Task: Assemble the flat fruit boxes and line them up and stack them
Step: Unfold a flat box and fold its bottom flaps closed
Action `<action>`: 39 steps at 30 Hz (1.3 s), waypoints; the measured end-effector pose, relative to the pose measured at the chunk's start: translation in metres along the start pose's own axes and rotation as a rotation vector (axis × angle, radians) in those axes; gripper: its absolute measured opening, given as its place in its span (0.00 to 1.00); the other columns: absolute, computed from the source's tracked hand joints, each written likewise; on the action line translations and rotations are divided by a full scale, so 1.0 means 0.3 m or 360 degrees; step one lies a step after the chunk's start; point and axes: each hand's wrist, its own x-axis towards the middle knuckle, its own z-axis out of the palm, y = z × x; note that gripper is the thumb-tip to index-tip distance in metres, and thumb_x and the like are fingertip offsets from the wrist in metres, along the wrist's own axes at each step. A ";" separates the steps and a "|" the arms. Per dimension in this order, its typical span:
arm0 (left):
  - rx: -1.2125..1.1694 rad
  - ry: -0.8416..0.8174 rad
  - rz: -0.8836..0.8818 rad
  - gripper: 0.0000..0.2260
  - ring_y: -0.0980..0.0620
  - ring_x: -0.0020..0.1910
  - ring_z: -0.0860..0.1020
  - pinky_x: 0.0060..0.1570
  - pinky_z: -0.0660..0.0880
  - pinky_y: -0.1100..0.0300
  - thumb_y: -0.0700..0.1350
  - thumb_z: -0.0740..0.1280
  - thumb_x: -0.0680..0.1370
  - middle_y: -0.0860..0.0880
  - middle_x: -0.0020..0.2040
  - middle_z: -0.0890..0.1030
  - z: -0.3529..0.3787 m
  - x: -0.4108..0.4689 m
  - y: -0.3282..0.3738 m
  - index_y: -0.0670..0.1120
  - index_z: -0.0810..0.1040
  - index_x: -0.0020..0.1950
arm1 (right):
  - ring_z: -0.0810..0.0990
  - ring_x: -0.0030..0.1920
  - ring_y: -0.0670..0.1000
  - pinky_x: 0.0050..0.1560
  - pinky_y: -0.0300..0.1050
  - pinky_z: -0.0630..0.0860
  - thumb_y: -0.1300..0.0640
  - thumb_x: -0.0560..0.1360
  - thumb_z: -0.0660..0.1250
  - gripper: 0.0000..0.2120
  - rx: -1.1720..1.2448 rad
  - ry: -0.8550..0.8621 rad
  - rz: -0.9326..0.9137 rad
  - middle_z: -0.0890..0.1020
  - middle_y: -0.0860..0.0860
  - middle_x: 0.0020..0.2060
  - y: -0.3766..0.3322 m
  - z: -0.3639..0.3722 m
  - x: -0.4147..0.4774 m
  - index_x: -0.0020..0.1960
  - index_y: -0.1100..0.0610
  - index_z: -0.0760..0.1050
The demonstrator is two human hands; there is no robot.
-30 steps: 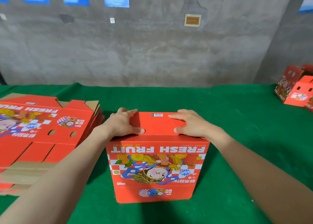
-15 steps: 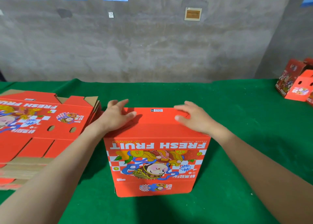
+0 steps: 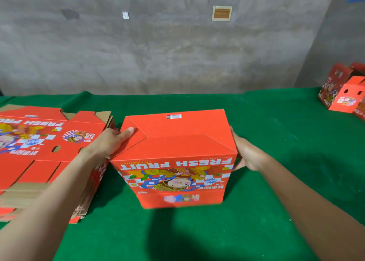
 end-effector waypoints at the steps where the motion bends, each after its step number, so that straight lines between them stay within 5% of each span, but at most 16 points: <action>1: -0.0015 0.0044 0.0056 0.21 0.54 0.22 0.73 0.24 0.68 0.64 0.55 0.64 0.78 0.48 0.25 0.77 0.003 0.003 -0.002 0.40 0.75 0.34 | 0.79 0.55 0.53 0.37 0.51 0.80 0.25 0.70 0.45 0.35 0.0003 0.0012 -0.0016 0.83 0.50 0.54 -0.017 -0.010 0.000 0.58 0.45 0.77; 3: -0.0118 0.0080 0.0140 0.19 0.60 0.17 0.69 0.19 0.64 0.68 0.52 0.64 0.79 0.52 0.22 0.73 0.017 0.003 -0.011 0.42 0.72 0.32 | 0.73 0.64 0.55 0.41 0.55 0.80 0.21 0.63 0.46 0.41 0.0012 0.0015 -0.0024 0.76 0.48 0.63 -0.045 -0.029 0.001 0.65 0.42 0.72; 6: -0.0509 0.0013 0.0130 0.13 0.60 0.23 0.75 0.25 0.70 0.68 0.46 0.62 0.80 0.49 0.29 0.78 0.037 0.003 -0.038 0.41 0.74 0.39 | 0.77 0.58 0.54 0.47 0.63 0.80 0.19 0.53 0.54 0.43 0.0053 -0.0099 -0.0033 0.78 0.48 0.57 -0.061 -0.051 -0.001 0.60 0.41 0.73; 9: -0.1043 -0.0088 0.0059 0.08 0.52 0.28 0.78 0.28 0.74 0.61 0.42 0.59 0.82 0.47 0.34 0.81 0.062 0.011 -0.067 0.41 0.74 0.46 | 0.78 0.57 0.53 0.55 0.64 0.76 0.21 0.54 0.62 0.47 0.0040 -0.0205 -0.0125 0.77 0.50 0.62 -0.051 -0.074 0.006 0.68 0.42 0.68; 12: -0.1179 -0.0082 0.0091 0.08 0.53 0.32 0.79 0.31 0.75 0.61 0.41 0.57 0.82 0.46 0.39 0.82 0.099 0.023 -0.087 0.43 0.75 0.50 | 0.76 0.60 0.53 0.55 0.57 0.73 0.25 0.57 0.65 0.46 -0.0030 -0.0259 -0.0230 0.73 0.46 0.66 -0.032 -0.102 0.014 0.73 0.34 0.57; 17: -0.1227 -0.0192 0.0096 0.13 0.53 0.50 0.76 0.50 0.73 0.56 0.40 0.55 0.83 0.49 0.52 0.79 0.154 0.041 -0.100 0.47 0.70 0.65 | 0.78 0.36 0.49 0.35 0.43 0.75 0.59 0.65 0.75 0.45 0.0373 -0.0301 -0.0440 0.80 0.52 0.43 0.045 -0.119 0.017 0.71 0.33 0.56; 22: -0.1148 0.0009 -0.0260 0.14 0.46 0.63 0.70 0.55 0.68 0.43 0.48 0.53 0.83 0.49 0.65 0.71 0.218 0.066 -0.075 0.55 0.67 0.68 | 0.75 0.35 0.51 0.35 0.42 0.80 0.71 0.67 0.73 0.33 0.0417 0.0086 -0.0740 0.67 0.56 0.47 0.052 -0.050 0.007 0.57 0.39 0.68; 25: -0.1356 -0.0230 -0.0492 0.25 0.40 0.64 0.69 0.61 0.66 0.41 0.63 0.47 0.81 0.43 0.71 0.67 0.258 0.065 -0.066 0.52 0.65 0.72 | 0.72 0.32 0.48 0.40 0.36 0.74 0.68 0.64 0.76 0.30 -0.0062 0.0434 -0.1042 0.68 0.51 0.45 0.082 0.007 0.018 0.51 0.40 0.68; 28: -0.1402 -0.0540 -0.0471 0.29 0.38 0.60 0.73 0.53 0.73 0.46 0.65 0.47 0.79 0.41 0.71 0.68 0.306 0.040 -0.023 0.49 0.64 0.74 | 0.73 0.35 0.42 0.43 0.28 0.69 0.66 0.65 0.75 0.26 -0.0588 0.0371 -0.1215 0.67 0.50 0.49 0.178 0.078 0.043 0.50 0.42 0.68; 33: -0.1055 -0.0735 -0.0206 0.24 0.44 0.55 0.77 0.50 0.75 0.49 0.59 0.55 0.80 0.44 0.69 0.71 0.364 -0.023 0.074 0.48 0.66 0.72 | 0.73 0.47 0.53 0.54 0.44 0.71 0.65 0.71 0.68 0.18 -0.1066 0.0219 -0.0968 0.59 0.48 0.53 0.355 0.125 0.090 0.55 0.50 0.67; 36: -0.0797 -0.0638 -0.0025 0.23 0.47 0.59 0.75 0.57 0.73 0.49 0.57 0.60 0.79 0.47 0.70 0.70 0.405 -0.061 0.103 0.49 0.65 0.72 | 0.74 0.52 0.53 0.58 0.49 0.72 0.64 0.74 0.66 0.19 -0.1214 0.0154 -0.0854 0.57 0.47 0.57 0.412 0.131 0.085 0.59 0.47 0.66; 39: -0.0650 -0.0498 0.0118 0.30 0.50 0.67 0.69 0.58 0.71 0.51 0.56 0.64 0.77 0.49 0.74 0.64 0.445 -0.076 0.127 0.51 0.58 0.76 | 0.72 0.63 0.58 0.66 0.52 0.69 0.62 0.76 0.62 0.30 -0.1332 0.0123 -0.0742 0.49 0.54 0.72 0.435 0.153 0.076 0.69 0.35 0.58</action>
